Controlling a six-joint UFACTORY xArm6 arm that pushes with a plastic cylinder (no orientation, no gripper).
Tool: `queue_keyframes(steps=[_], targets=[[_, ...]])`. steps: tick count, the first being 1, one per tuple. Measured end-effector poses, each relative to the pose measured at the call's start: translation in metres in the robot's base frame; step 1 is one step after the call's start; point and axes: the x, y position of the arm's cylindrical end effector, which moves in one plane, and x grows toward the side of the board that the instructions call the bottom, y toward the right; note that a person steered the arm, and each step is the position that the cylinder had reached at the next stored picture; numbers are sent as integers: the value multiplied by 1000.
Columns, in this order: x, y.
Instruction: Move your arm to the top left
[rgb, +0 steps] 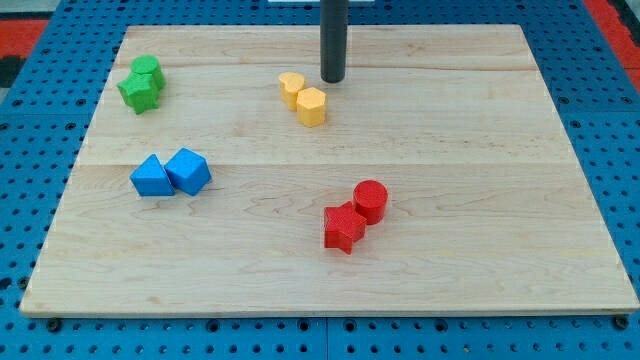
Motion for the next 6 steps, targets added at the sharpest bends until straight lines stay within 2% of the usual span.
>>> queue_keyframes(steps=[1, 2, 3, 4, 5, 6], targets=[[8, -45], [39, -61], [32, -61], [1, -85], [-29, -146], [-41, -231]])
